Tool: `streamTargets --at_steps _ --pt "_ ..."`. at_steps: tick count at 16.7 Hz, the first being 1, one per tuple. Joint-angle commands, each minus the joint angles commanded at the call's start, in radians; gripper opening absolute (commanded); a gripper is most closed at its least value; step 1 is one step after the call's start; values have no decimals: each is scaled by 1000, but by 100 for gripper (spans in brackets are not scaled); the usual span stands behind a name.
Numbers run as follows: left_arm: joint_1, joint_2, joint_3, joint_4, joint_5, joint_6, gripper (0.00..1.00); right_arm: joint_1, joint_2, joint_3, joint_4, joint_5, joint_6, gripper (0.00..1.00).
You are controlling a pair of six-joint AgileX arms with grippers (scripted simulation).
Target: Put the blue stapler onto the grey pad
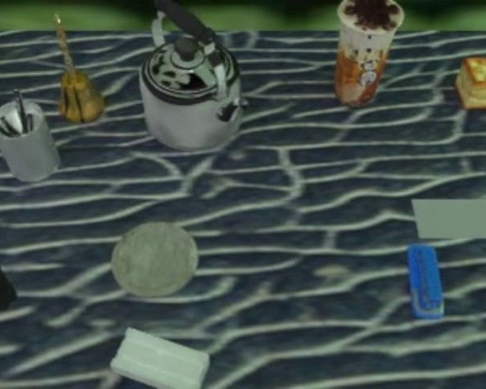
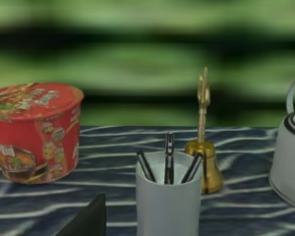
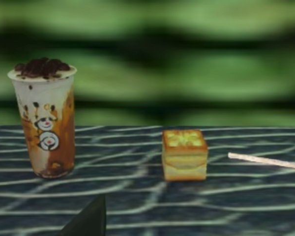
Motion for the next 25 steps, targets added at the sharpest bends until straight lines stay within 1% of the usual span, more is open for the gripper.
streamTargets --at_steps 4,8,11,20,25 --pt "0 0 0 0 0 0 100 10 32 31 -27 -1 12 100" --pt "0 0 0 0 0 0 100 60 221 206 -171 -3 73 100" --pt "0 0 0 0 0 0 100 113 469 398 -337 -2 141 100" --pt "0 0 0 0 0 0 100 291 1364 1006 -901 -4 362 100" --pt "0 0 0 0 0 0 100 361 1659 1256 -1102 -6 447 100"
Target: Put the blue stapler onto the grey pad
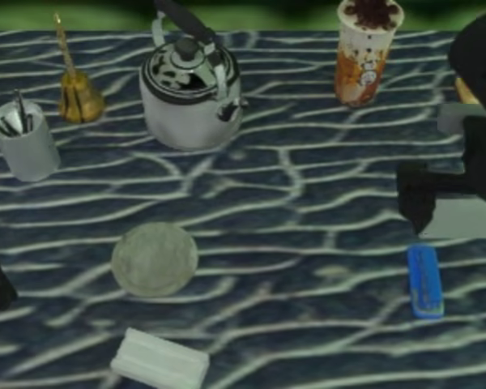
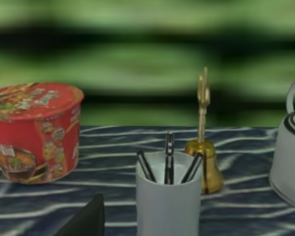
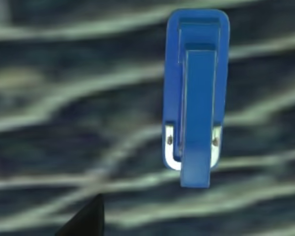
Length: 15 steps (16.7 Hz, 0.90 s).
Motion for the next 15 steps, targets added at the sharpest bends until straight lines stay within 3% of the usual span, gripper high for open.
streamTargets --at_steps 9,15 --pt "0 0 0 0 0 0 100 17 90 79 -51 0 25 100" --pt "0 0 0 0 0 0 100 22 164 -57 162 0 28 100"
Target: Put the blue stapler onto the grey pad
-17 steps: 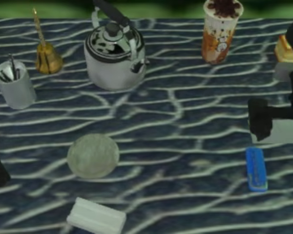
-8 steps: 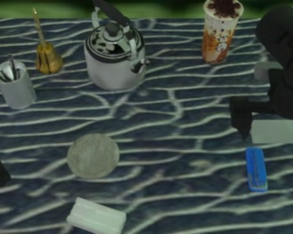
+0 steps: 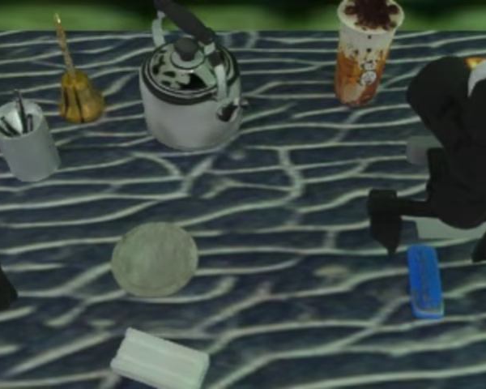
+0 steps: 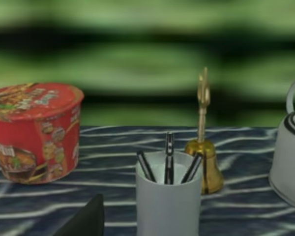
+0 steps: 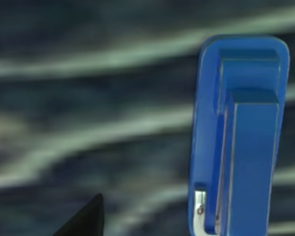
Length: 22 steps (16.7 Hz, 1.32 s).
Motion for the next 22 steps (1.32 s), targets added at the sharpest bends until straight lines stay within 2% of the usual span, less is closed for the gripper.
streamTargets --at_steps 4,9,22 --pt "0 0 0 0 0 0 100 4 58 -97 153 0 5 100" --pt "0 0 0 0 0 0 100 4 65 -109 169 0 5 100" --pt "0 0 0 0 0 0 100 4 65 -109 169 0 5 2"
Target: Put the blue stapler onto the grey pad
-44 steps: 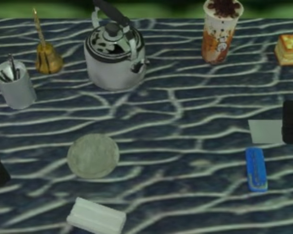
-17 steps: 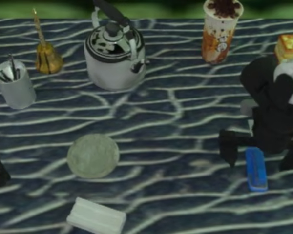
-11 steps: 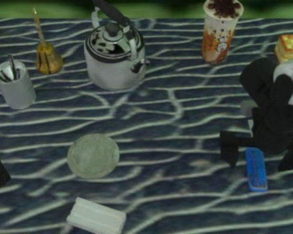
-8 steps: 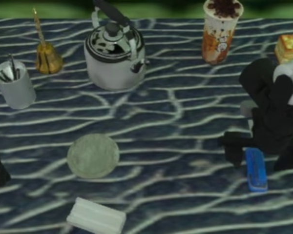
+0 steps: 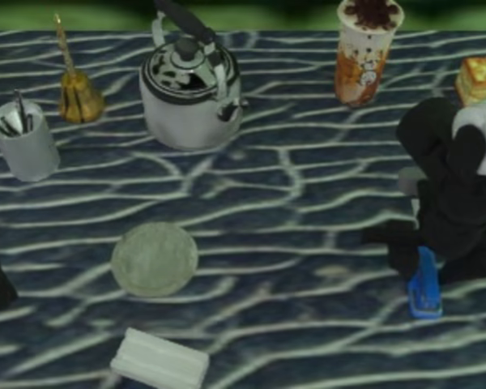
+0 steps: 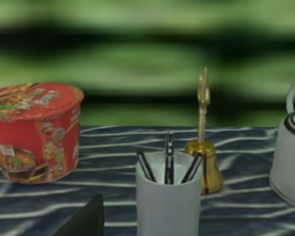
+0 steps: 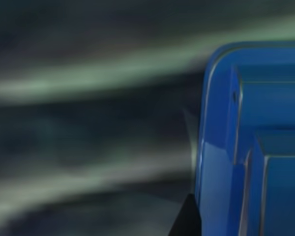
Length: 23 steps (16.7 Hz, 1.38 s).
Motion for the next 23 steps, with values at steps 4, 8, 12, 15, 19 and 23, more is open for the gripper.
streamTargets --at_steps 4,8,12,15,19,23 --pt "0 0 0 0 0 0 100 0 0 0 0 0 0 0" --pt "0 0 0 0 0 0 100 0 0 0 0 0 0 0" --pt "0 0 0 0 0 0 100 1 -12 32 -40 0 0 0" --pt "0 0 0 0 0 0 100 2 -52 112 -168 1 0 0" --pt "0 0 0 0 0 0 100 3 -116 222 -350 0 -4 0" --pt "0 0 0 0 0 0 100 3 -138 251 -388 0 -6 0"
